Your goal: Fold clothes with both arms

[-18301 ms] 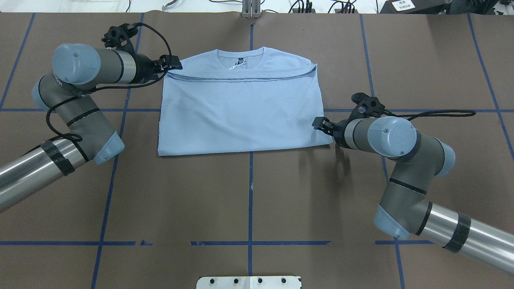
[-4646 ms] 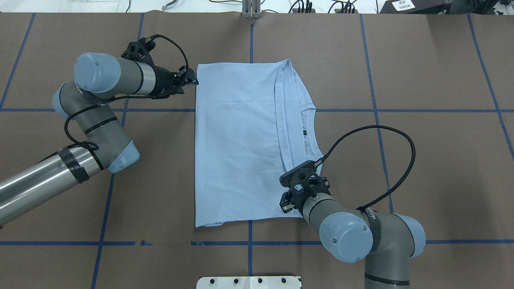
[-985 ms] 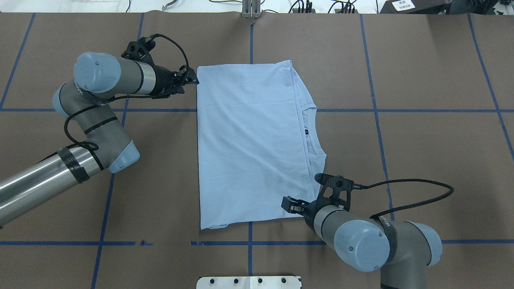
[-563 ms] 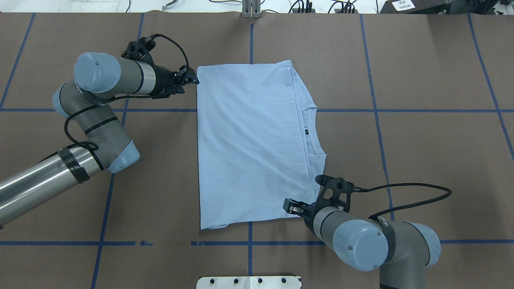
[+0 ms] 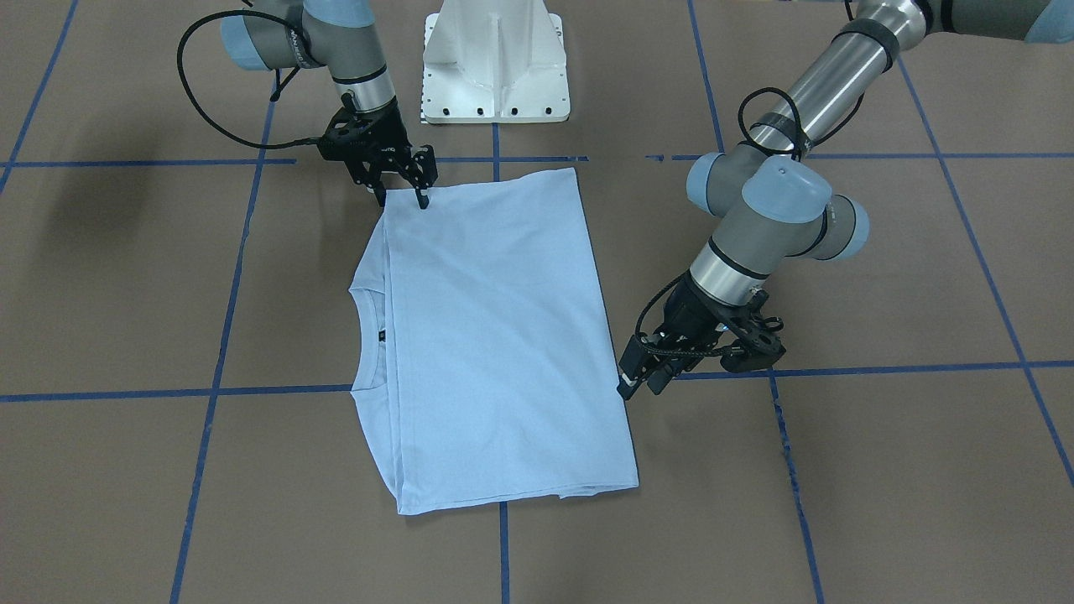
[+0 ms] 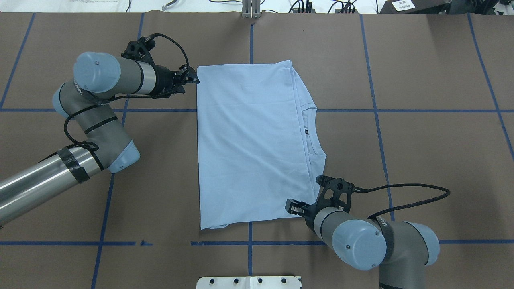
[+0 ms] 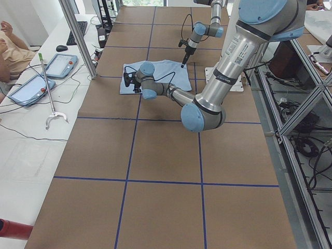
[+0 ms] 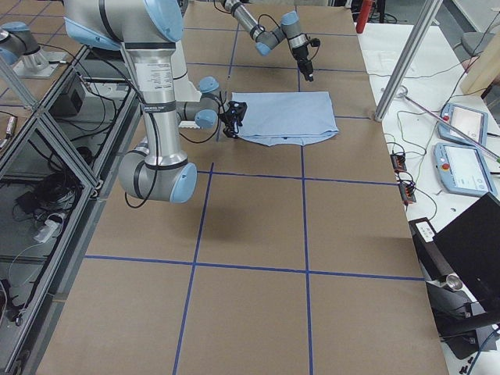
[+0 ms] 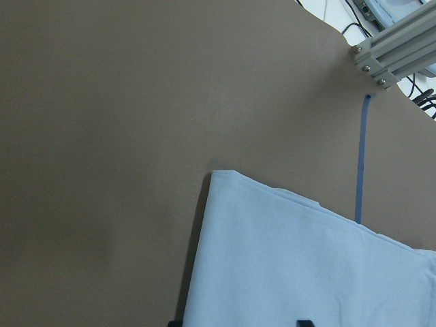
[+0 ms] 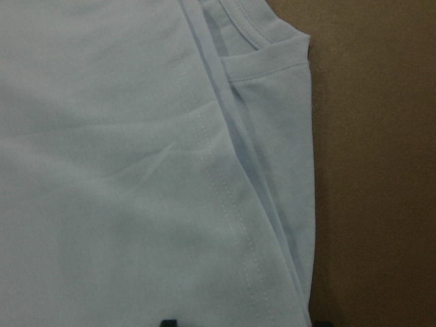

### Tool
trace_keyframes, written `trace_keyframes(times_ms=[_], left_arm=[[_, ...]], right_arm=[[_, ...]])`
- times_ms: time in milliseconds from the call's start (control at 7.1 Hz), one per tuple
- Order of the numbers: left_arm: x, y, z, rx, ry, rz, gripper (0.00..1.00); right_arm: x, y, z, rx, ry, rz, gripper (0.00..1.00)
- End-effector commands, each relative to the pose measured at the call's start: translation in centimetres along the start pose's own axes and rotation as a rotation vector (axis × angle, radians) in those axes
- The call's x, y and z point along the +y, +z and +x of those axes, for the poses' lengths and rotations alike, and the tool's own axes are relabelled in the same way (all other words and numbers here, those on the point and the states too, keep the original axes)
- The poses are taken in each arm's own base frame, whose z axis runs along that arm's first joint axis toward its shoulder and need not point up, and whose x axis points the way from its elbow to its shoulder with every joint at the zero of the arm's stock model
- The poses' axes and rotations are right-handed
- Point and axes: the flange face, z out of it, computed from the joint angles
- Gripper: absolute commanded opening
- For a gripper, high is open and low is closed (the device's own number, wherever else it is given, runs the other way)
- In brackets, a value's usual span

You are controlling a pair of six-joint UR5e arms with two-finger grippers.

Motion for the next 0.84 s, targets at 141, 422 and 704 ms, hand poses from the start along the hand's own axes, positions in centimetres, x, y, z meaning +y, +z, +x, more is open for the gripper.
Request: trace_keyframes(times_ms=[141, 422, 704], left_arm=[[0.06, -0.21, 0.07, 0.004, -0.01, 0.0, 0.63], [0.15, -0.15, -0.16, 0.001, -0.012, -0.001, 0.63], [0.15, -0.15, -0.16, 0.001, -0.012, -0.001, 0.63]], right_arm=[[0.02, -0.34, -0.24, -0.005, -0.002, -0.016, 0.0], [-0.02, -0.47, -0.45, -0.009, 0.0, -0.02, 0.0], [-0.13, -0.6, -0.51, -0.01, 0.003, -0.019, 0.0]])
